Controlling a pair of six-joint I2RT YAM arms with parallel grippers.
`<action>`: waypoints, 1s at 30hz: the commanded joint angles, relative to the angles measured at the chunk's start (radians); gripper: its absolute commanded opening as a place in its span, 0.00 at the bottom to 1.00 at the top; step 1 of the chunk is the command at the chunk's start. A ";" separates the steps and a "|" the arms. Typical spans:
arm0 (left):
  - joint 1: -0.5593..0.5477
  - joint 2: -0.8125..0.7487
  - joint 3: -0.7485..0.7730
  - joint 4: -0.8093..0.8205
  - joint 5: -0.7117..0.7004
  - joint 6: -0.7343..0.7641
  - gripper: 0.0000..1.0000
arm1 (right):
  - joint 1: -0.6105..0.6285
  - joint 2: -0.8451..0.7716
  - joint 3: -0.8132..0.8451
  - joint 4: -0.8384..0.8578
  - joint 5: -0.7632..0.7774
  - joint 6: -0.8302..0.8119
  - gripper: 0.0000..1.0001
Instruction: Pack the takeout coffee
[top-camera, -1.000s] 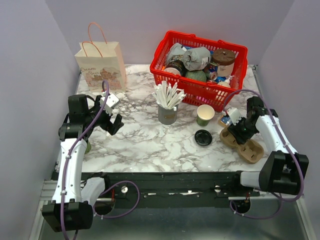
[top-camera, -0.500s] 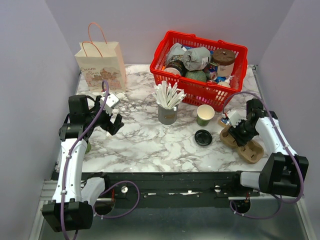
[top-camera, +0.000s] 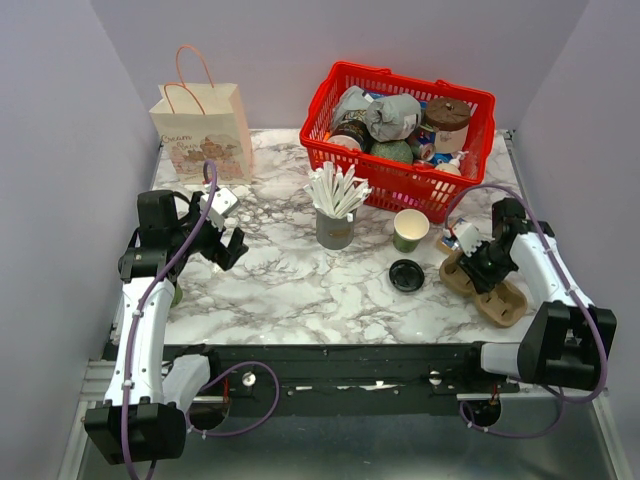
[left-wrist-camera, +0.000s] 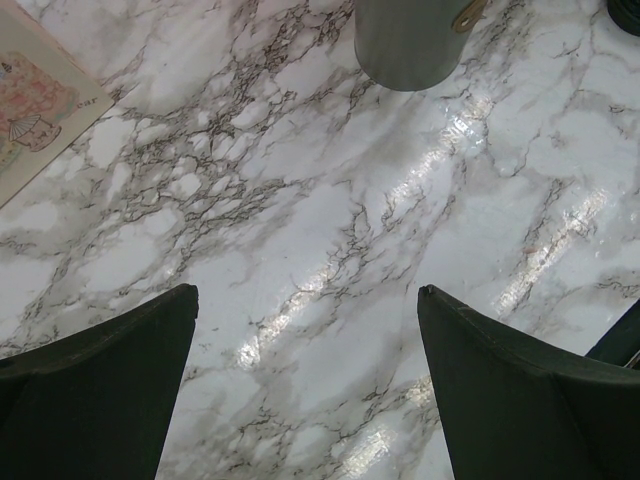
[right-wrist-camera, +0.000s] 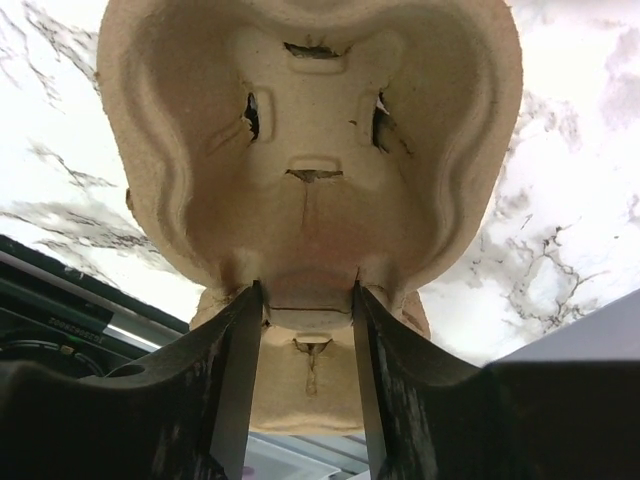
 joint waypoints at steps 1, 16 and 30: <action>-0.006 -0.017 -0.007 0.014 -0.014 -0.015 0.99 | -0.005 0.034 0.022 -0.009 -0.015 0.023 0.47; -0.007 0.002 -0.008 0.058 0.020 -0.052 0.99 | -0.005 -0.038 0.286 -0.152 -0.034 0.170 0.36; -0.007 -0.001 0.013 0.040 0.023 -0.058 0.99 | 0.285 -0.110 0.294 -0.356 -0.483 0.027 0.35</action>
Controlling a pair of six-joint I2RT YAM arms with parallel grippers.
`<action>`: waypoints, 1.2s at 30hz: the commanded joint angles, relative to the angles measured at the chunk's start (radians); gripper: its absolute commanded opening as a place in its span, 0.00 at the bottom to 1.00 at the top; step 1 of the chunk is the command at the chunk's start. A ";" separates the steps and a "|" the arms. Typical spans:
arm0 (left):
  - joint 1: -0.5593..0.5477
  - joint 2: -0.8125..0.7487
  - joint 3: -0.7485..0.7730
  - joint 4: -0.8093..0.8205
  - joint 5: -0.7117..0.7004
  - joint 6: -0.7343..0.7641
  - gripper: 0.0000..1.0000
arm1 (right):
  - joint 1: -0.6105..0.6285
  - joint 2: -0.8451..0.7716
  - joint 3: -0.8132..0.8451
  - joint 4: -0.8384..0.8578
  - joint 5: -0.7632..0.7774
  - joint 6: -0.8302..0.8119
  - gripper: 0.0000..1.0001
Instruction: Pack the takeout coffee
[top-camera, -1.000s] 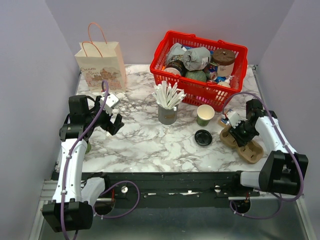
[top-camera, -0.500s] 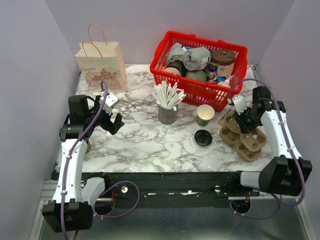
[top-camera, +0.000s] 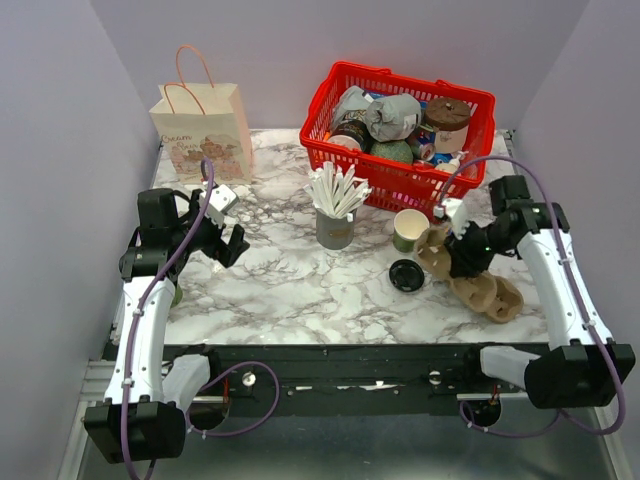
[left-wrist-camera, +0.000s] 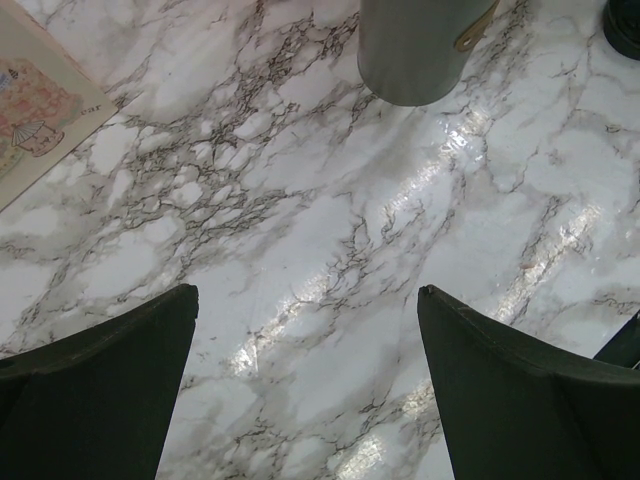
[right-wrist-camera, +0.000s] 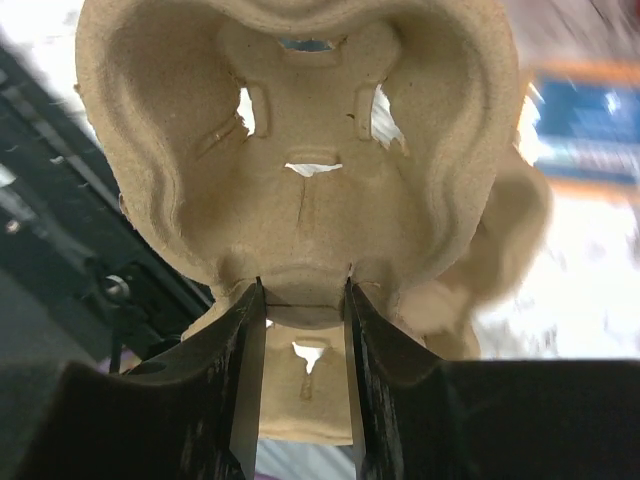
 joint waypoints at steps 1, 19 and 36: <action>-0.004 -0.004 0.019 -0.002 0.023 -0.014 0.99 | 0.191 -0.007 0.001 -0.053 -0.149 -0.001 0.35; -0.004 -0.029 0.027 -0.045 -0.013 0.026 0.99 | 0.717 0.322 0.016 0.223 -0.077 0.100 0.31; -0.004 -0.006 -0.010 0.012 0.016 -0.008 0.99 | 0.647 -0.126 -0.532 0.298 0.304 -0.122 0.32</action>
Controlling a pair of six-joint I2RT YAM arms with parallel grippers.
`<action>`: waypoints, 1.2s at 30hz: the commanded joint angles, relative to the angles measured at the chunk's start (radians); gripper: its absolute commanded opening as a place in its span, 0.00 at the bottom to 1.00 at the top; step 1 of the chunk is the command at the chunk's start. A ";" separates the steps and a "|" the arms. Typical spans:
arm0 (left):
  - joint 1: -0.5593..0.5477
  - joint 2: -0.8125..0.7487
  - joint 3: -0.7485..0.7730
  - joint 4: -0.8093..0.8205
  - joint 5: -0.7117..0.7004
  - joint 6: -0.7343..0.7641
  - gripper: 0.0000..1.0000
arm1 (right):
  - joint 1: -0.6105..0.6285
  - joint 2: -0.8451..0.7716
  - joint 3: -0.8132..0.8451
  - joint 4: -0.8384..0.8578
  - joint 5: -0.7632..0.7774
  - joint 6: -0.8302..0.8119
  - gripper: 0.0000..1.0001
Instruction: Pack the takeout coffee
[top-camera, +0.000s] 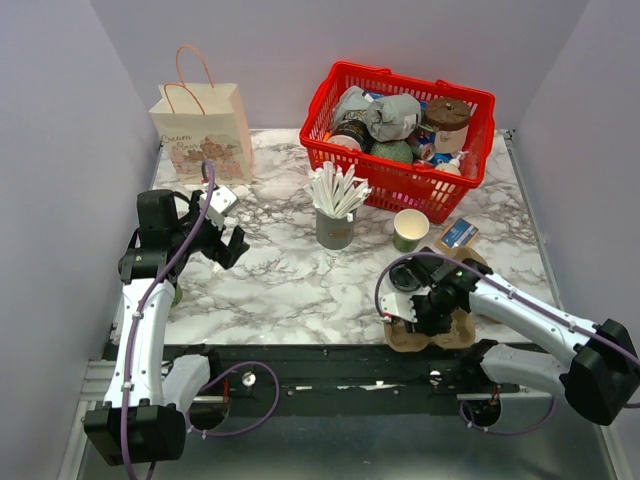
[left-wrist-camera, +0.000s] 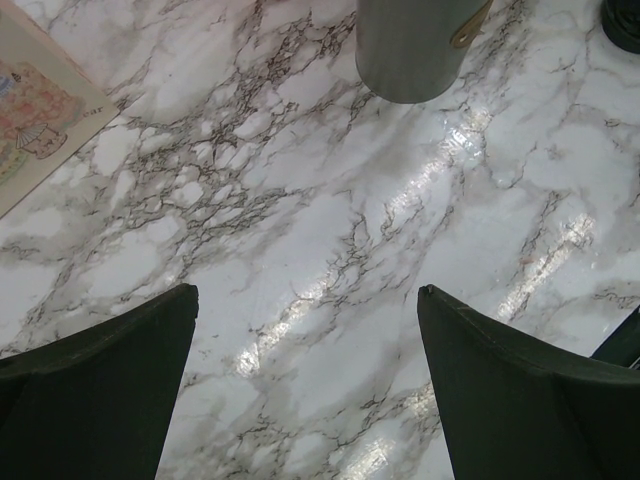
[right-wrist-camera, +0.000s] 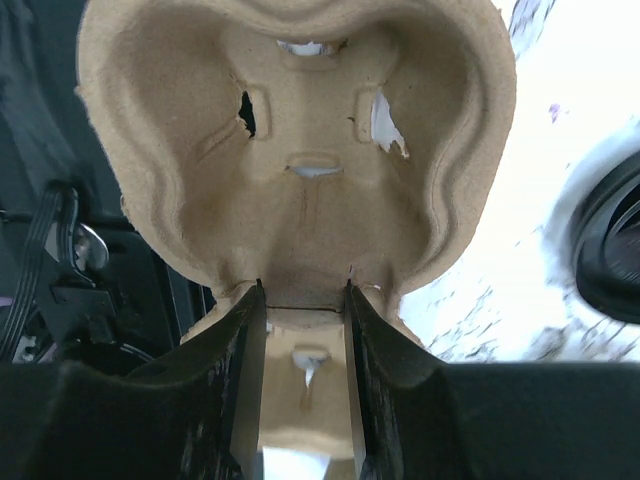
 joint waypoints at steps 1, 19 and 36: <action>-0.002 0.011 -0.013 0.035 0.021 -0.027 0.99 | -0.063 -0.047 -0.018 0.025 0.081 -0.037 0.32; -0.017 0.046 0.209 0.055 0.033 -0.128 0.99 | -0.152 -0.090 0.099 -0.079 -0.023 -0.175 0.78; 0.067 0.497 0.817 -0.030 -0.488 -0.060 0.98 | -0.152 -0.024 0.419 0.024 -0.381 0.157 0.82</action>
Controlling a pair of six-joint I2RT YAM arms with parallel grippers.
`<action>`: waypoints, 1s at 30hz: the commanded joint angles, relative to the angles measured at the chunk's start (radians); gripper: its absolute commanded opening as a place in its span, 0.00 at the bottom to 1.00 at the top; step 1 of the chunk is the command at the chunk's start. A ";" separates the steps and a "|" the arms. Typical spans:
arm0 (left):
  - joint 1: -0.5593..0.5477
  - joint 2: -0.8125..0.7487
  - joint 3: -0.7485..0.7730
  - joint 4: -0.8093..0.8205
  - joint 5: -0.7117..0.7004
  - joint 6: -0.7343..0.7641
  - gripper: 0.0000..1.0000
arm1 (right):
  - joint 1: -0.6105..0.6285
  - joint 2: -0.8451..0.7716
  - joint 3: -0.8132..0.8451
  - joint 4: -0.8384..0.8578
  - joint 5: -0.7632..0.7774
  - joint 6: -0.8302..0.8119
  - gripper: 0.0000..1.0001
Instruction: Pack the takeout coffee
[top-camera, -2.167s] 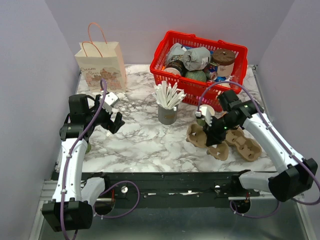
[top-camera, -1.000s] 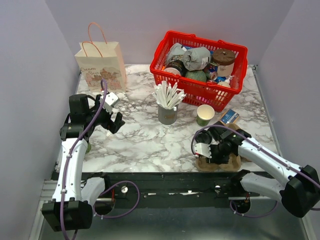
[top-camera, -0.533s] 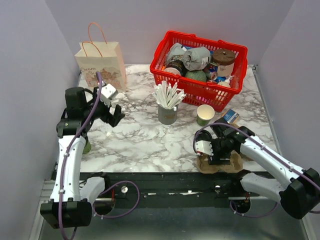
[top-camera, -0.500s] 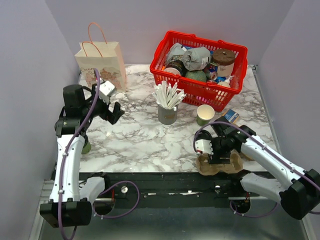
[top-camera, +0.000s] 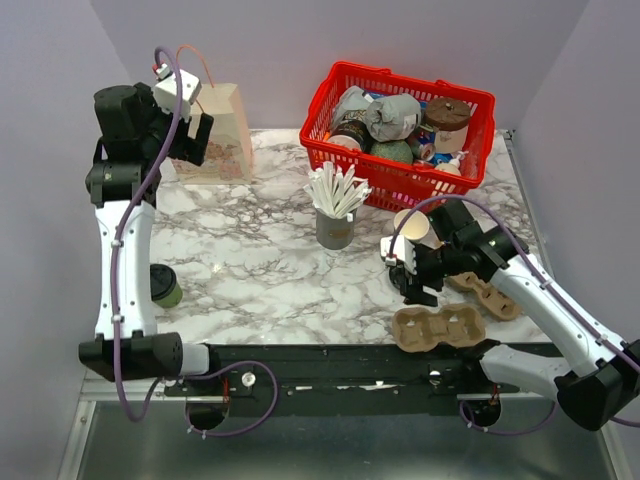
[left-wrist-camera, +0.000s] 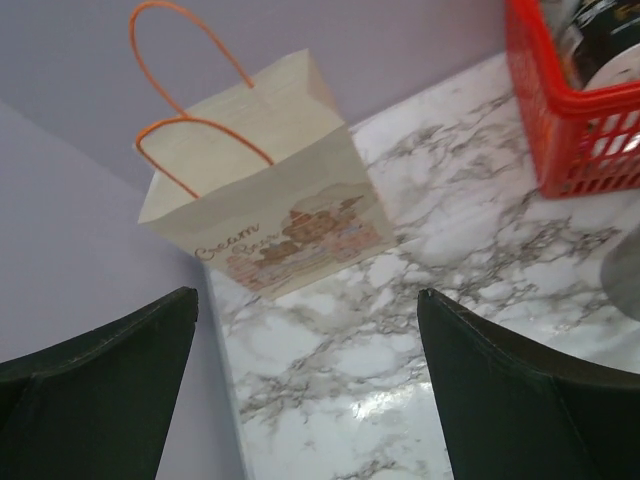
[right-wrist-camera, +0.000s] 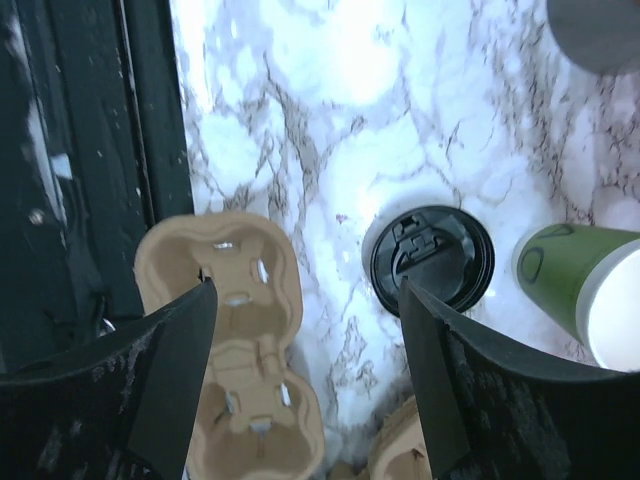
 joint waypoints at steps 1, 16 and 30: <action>0.062 0.107 0.097 -0.053 -0.087 0.095 0.98 | -0.003 0.001 0.061 0.064 -0.108 0.101 0.82; 0.095 0.546 0.509 -0.151 0.296 0.534 0.89 | -0.003 0.029 0.063 0.079 -0.119 0.138 0.82; 0.070 0.640 0.490 -0.139 0.177 0.741 0.65 | -0.003 0.015 0.012 0.102 -0.080 0.141 0.82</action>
